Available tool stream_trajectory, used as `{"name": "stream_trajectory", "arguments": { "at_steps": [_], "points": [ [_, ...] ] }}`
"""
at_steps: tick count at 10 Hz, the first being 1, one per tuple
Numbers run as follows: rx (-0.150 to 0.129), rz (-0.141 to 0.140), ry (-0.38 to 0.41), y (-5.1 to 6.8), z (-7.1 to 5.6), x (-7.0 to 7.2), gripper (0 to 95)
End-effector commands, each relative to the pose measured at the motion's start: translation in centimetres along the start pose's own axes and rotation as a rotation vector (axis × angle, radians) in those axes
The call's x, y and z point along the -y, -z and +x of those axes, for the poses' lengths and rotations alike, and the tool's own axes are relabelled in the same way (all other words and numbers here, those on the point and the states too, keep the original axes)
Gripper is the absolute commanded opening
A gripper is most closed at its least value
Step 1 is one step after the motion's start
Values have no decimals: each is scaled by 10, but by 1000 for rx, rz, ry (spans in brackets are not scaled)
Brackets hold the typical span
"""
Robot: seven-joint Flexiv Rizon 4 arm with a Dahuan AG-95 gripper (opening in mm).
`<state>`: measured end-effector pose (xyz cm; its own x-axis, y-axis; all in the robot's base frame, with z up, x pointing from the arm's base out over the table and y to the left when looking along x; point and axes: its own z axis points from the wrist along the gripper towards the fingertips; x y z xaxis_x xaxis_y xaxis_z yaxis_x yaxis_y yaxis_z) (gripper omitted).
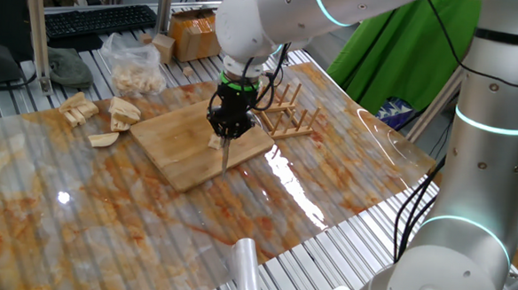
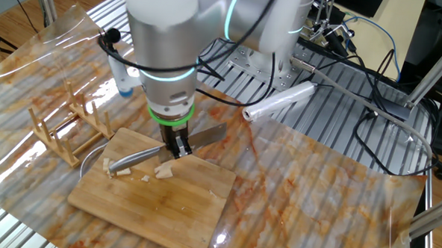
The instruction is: Slice the lotus root
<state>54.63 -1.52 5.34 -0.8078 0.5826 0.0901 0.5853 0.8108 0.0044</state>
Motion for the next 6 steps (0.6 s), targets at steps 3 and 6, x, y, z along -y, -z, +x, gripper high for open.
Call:
{"name": "stream_trajectory", "arguments": {
  "at_steps": [3, 6],
  "points": [
    [-20, -88, -128, -2, 0, -3, 0],
    [-10, -98, -155, -7, 2, -13, 0]
  ]
}}
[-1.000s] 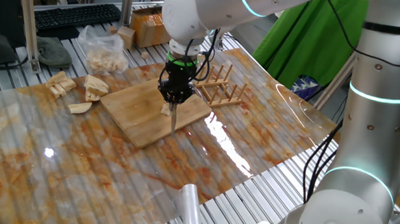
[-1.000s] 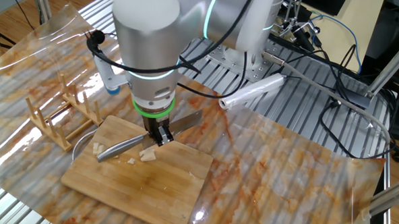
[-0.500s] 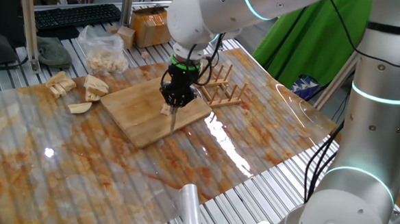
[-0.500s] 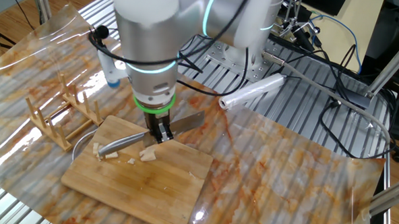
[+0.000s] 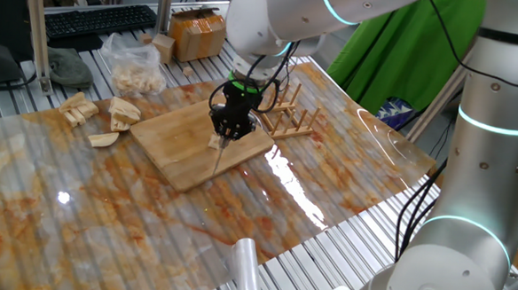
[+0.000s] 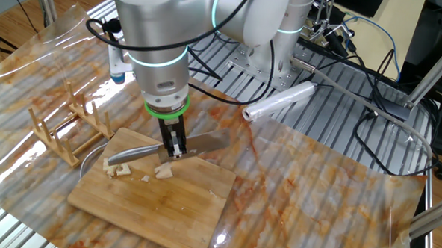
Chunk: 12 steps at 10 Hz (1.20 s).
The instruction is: Slice the lotus root
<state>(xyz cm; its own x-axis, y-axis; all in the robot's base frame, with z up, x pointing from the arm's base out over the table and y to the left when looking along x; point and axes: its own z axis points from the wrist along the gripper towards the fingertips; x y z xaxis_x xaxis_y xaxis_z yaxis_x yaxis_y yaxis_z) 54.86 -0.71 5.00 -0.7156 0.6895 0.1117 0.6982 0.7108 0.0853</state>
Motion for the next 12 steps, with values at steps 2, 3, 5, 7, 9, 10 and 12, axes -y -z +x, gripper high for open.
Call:
{"name": "stream_trajectory", "arguments": {
  "at_steps": [2, 3, 5, 7, 9, 10, 12],
  "points": [
    [13, 0, -32, -4, 4, -12, 0],
    [15, 2, -30, -3, 3, -17, 0],
    [11, -1, -43, -3, -1, -21, 0],
    [9, -5, -65, -2, -3, -24, 0],
    [2, -11, -97, -2, -3, -25, 0],
    [-8, -20, -122, -1, -3, -26, 0],
    [-9, -22, -151, 0, -2, -29, 0]
  ]
}}
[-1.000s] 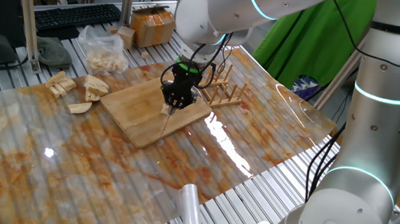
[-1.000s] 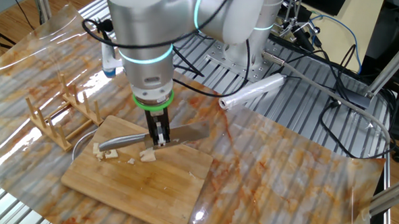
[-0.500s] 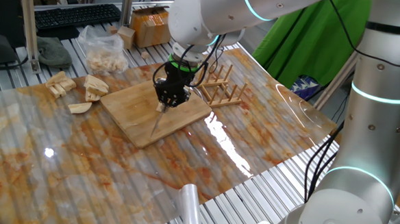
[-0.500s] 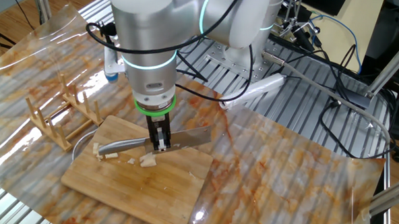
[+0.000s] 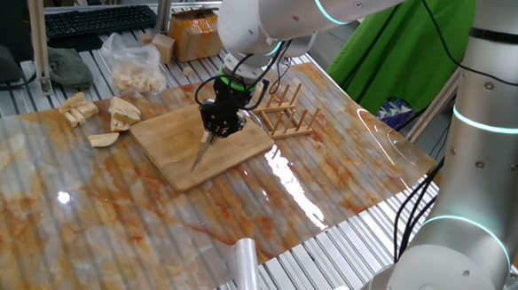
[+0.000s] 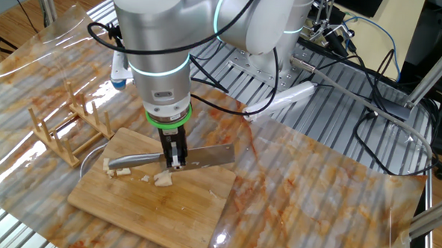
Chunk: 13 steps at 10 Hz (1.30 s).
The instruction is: Slice the lotus root
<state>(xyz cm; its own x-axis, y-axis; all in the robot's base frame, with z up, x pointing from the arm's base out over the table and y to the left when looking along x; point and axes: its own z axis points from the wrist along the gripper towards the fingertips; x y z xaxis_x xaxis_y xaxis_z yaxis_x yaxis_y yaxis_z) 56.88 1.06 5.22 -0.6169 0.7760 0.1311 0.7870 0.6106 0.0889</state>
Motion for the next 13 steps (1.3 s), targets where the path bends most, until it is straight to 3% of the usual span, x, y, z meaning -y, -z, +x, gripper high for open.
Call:
{"name": "stream_trajectory", "arguments": {
  "at_steps": [1, 4, 9, 13],
  "points": [
    [0, -4, -38, 1, 1, -7, 0],
    [12, -1, -49, 2, 3, -19, 0],
    [10, 67, 33, 11, 11, -22, 0],
    [3, 82, 30, 20, 14, -26, 0]
  ]
}}
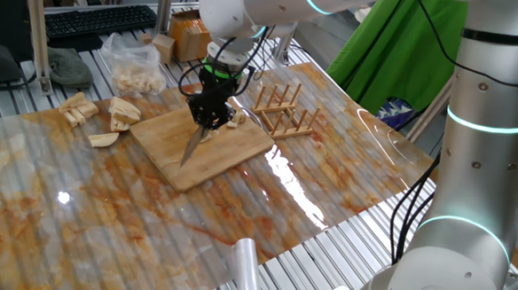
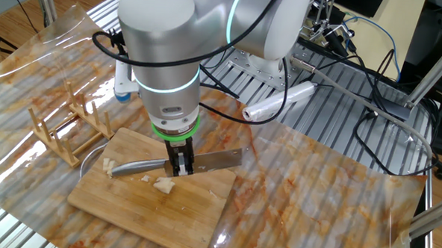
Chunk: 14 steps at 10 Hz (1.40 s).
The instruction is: Slice the lotus root
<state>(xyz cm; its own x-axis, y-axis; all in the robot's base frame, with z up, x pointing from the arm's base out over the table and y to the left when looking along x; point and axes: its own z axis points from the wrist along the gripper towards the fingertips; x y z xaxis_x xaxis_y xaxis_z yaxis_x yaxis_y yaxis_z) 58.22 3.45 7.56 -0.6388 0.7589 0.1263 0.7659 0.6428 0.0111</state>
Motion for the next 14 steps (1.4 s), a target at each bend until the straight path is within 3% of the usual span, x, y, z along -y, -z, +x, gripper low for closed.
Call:
{"name": "stream_trajectory", "arguments": {
  "at_steps": [1, 4, 7, 11, 14],
  "points": [
    [0, 4, 43, 5, 0, -1, 0],
    [23, -8, 468, 7, -5, -5, 0],
    [18, -11, 685, 16, -21, -16, 0],
    [71, -36, 845, 10, -40, -21, 0],
    [88, -38, 883, 8, -51, -24, 0]
  ]
}}
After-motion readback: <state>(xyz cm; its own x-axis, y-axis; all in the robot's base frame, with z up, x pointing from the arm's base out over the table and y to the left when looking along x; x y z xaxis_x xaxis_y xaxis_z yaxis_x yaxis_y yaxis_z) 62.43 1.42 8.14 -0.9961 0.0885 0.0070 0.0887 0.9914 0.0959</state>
